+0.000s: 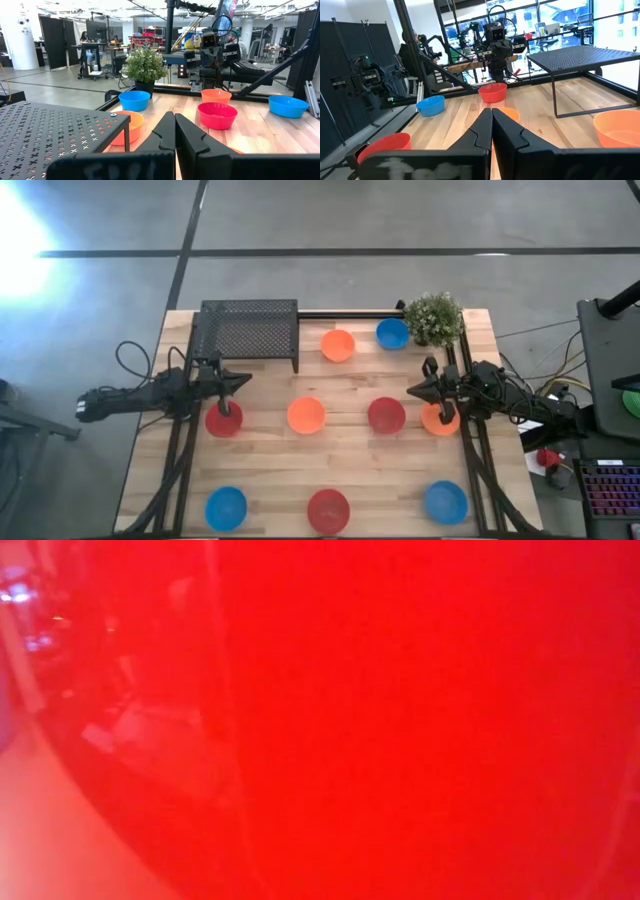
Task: Pick & Place Mini bowls
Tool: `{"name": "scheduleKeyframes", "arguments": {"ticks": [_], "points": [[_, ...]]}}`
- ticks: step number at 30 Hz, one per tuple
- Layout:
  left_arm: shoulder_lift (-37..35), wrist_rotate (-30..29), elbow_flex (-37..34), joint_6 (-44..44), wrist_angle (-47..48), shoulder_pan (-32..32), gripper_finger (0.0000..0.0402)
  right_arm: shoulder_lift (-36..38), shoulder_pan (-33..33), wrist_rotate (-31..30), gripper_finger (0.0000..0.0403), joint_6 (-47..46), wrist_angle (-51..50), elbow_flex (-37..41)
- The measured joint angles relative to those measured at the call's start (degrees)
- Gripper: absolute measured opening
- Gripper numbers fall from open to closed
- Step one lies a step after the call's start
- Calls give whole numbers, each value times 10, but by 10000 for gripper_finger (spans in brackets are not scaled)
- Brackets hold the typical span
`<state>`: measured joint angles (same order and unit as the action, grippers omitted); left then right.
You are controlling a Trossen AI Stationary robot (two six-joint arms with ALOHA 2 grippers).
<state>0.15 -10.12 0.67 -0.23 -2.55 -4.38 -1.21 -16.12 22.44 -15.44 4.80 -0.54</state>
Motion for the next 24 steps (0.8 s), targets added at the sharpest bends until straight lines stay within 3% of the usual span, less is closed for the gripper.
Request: {"name": "scheduleKeyframes", "arguments": {"ticks": [19, 24], "points": [[0, 0, 0, 0, 0, 0, 0, 0, 0, -19, 9, -26, 6, 0], [0, 0, 0, 0, 0, 0, 0, 0, 0, -31, 8, -3, 55, 0]]}}
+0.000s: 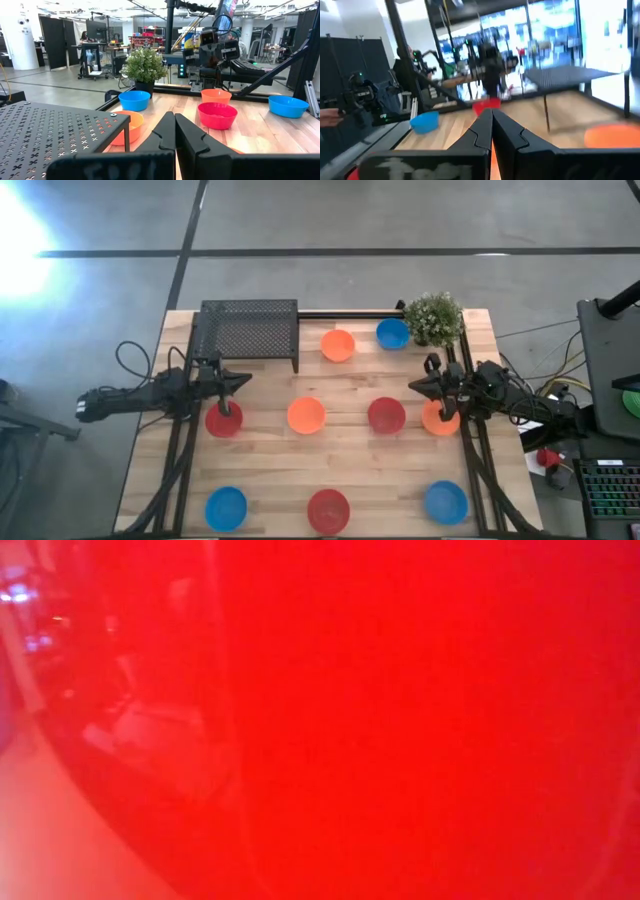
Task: Pick & Place Mini bowls
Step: Put the top left red bowl on the shelf
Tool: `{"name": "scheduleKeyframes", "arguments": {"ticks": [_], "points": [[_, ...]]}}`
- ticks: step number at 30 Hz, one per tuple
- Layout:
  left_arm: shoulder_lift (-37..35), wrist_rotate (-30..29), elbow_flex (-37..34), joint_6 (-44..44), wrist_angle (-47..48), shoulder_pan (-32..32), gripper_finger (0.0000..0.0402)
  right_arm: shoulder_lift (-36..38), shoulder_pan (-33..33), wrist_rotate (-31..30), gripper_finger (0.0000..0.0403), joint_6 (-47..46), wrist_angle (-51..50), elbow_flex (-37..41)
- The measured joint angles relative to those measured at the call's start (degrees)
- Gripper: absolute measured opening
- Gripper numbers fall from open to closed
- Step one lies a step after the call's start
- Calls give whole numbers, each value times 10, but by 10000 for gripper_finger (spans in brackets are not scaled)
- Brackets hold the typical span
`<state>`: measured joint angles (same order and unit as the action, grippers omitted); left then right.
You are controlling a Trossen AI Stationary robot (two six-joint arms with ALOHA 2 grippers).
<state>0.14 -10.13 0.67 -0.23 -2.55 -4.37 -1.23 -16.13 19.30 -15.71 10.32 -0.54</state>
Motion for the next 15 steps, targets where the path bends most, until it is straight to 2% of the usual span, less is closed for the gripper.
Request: {"name": "scheduleKeyframes", "arguments": {"ticks": [6, 10, 15], "points": [[0, 0, 0, 0, 0, 0, 0, 0, 0, -9, 9, 61, 103, 0], [0, 0, 0, 0, 0, 0, 0, 0, 0, -51, 8, 51, 159, 0], [0, 0, 0, 0, 0, 0, 0, 0, 0, -83, 9, 28, 169, 0]]}}
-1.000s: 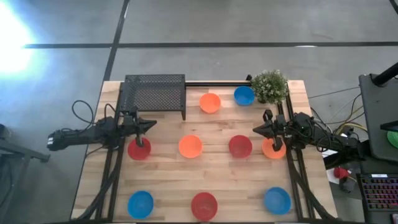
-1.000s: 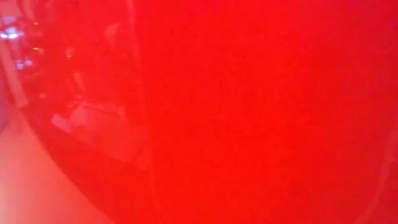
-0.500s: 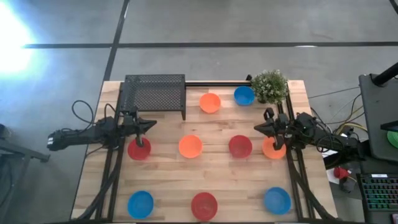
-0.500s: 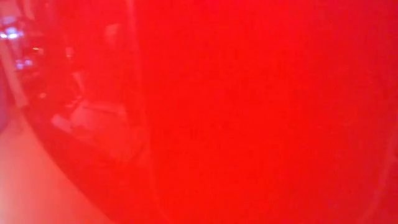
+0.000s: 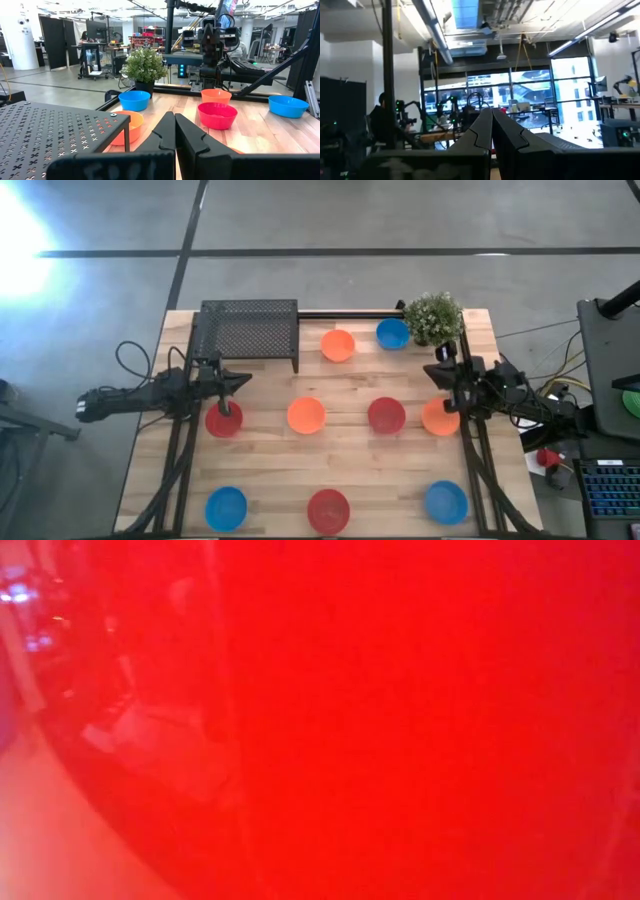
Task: Pick & Place Mini bowls
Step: Put the top left red bowl on the shelf
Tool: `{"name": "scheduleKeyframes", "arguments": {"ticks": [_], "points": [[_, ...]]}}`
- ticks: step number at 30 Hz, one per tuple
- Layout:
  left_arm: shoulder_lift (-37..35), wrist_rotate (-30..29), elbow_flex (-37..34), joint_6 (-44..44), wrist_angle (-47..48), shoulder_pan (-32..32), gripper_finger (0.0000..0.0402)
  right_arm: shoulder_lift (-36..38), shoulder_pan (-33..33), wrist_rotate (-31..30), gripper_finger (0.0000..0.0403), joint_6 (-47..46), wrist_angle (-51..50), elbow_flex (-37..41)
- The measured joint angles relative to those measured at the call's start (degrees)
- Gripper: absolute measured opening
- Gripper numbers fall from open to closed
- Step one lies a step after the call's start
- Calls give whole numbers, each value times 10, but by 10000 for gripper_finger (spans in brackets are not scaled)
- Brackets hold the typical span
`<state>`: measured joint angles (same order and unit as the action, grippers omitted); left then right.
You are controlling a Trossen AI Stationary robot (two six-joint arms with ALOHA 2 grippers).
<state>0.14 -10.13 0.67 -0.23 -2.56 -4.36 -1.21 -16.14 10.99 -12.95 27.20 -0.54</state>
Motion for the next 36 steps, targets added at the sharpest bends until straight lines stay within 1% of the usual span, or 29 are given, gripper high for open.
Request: {"name": "scheduleKeyframes", "arguments": {"ticks": [4, 8, 11, 15, 19, 22, 24, 27, 32, 36], "points": [[0, 0, 0, 0, 0, 0, 0, 0, 0, -23, 9, -2, 6, -1], [0, 0, 0, 0, -4, 0, 0, -4, 0, -44, 9, 14, 5, -19], [0, -1, 0, 0, -39, 0, 0, -15, 0, -52, 8, 42, -11, -47], [0, -1, 8, -20, -78, 0, 0, -47, 0, -60, 8, 71, -81, -103], [2, 0, 33, -31, -80, 0, 0, -96, 0, -81, 8, 76, -183, -175], [10, 0, 61, -31, -67, 0, 0, -139, 0, -82, 8, 86, -253, -230], [19, -1, 86, -31, -40, 0, 0, -167, 0, -82, 8, 102, -289, -266], [42, -5, 134, -31, 24, 0, 0, -206, 0, -82, 8, 124, -322, -313], [102, -40, 229, -47, 165, 0, 0, -256, 0, -82, 8, 153, -344, -370], [161, -50, 305, -126, 277, 0, 0, -284, 0, -82, 8, 151, -344, -397]]}}
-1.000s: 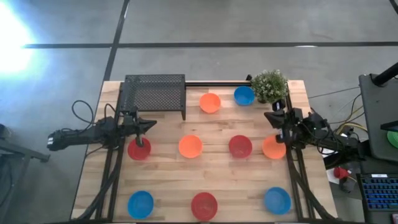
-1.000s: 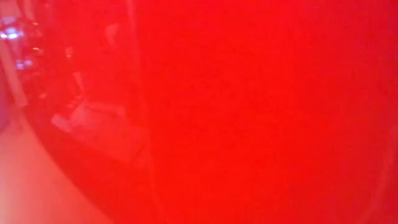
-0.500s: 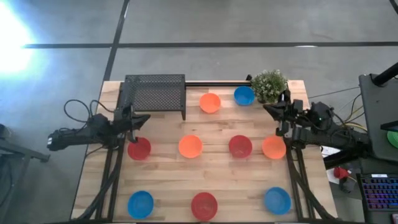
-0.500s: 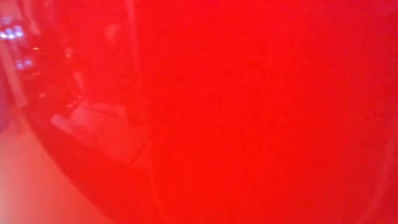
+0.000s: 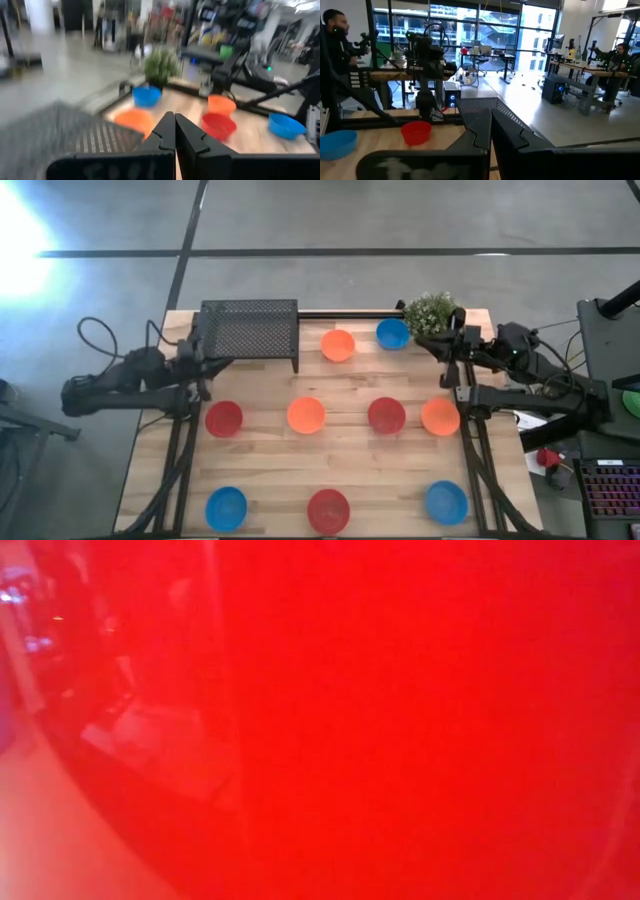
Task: Pick & Place Mini bowls
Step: Put the top left red bowl on the shelf
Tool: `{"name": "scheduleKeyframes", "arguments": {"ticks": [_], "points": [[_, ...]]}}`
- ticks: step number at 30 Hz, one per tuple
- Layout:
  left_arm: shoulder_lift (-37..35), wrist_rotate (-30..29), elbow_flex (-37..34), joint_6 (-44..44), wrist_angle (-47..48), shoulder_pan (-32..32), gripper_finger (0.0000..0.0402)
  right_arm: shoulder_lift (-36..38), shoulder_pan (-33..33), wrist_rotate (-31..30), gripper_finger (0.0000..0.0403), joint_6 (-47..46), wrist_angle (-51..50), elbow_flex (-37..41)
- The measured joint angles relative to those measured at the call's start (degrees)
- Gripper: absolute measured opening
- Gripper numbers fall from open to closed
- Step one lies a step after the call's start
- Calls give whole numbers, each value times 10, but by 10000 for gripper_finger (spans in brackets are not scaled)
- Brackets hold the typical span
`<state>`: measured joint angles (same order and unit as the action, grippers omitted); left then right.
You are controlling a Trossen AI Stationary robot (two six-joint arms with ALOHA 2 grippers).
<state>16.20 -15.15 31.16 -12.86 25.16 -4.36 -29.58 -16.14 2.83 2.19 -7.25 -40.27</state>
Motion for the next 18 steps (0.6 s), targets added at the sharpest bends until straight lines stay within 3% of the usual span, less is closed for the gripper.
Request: {"name": "scheduleKeyframes", "arguments": {"ticks": [10, 15, 18], "points": [[141, 50, 147, -204, 263, 0, 0, -18, 0, 0, 8, -2, -5, -8], [189, 83, 165, -282, 330, 0, 0, -18, 0, 0, 8, 0, -7, -7], [209, 131, 159, -325, 334, 0, 0, -18, 0, 0, 8, 4, -7, -7]]}}
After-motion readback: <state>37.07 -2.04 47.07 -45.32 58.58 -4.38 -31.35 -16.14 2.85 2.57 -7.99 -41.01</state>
